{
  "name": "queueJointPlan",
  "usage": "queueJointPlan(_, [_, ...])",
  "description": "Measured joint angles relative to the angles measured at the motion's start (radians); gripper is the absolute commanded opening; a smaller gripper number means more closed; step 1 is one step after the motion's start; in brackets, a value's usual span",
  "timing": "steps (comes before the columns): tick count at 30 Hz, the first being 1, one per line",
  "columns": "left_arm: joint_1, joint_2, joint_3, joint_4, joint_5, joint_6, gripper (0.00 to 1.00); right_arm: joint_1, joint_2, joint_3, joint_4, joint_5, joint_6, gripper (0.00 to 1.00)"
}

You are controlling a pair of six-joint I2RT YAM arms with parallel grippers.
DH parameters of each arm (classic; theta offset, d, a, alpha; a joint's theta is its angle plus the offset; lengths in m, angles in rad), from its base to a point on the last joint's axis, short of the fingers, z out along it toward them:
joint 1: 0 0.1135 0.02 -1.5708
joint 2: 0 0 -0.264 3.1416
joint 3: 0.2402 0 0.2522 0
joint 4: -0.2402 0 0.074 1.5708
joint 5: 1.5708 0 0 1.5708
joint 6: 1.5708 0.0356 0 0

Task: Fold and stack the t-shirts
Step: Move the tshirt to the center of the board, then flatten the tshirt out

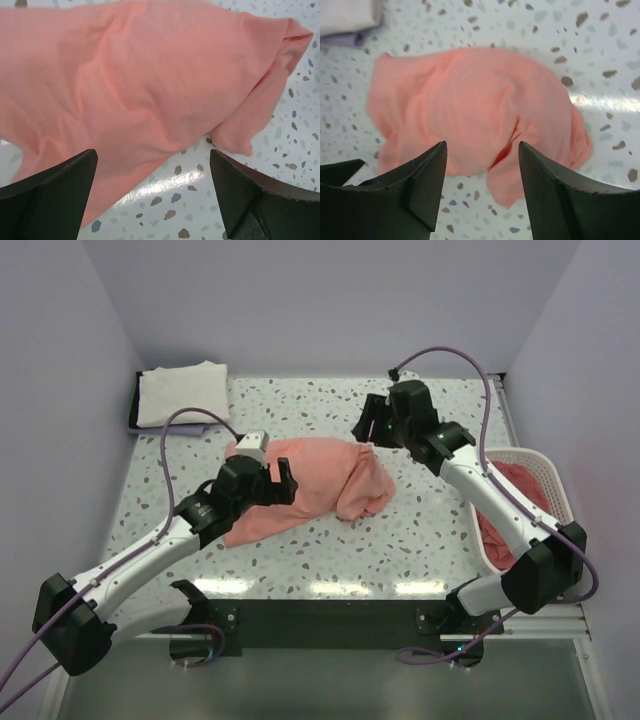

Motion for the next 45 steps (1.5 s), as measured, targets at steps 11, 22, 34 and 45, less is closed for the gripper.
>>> queueJointPlan(11, [0.0, -0.076, -0.273, -0.032, -0.104, -0.28, 0.98, -0.003, -0.19, -0.539, 0.028, 0.037, 0.051, 0.64])
queueJointPlan(22, [0.0, -0.185, -0.4, -0.115, -0.25, -0.517, 1.0, -0.003, -0.245, -0.797, 0.231, 0.008, 0.154, 0.63])
queueJointPlan(34, [0.002, -0.032, -0.426, -0.051, -0.369, -0.592, 0.99, -0.003, -0.123, -0.796, 0.421, -0.015, 0.203, 0.61])
queueJointPlan(45, [0.007, 0.111, -0.398, 0.046, -0.467, -0.591, 0.82, -0.003, -0.111, -0.786, 0.464, -0.008, 0.215, 0.56])
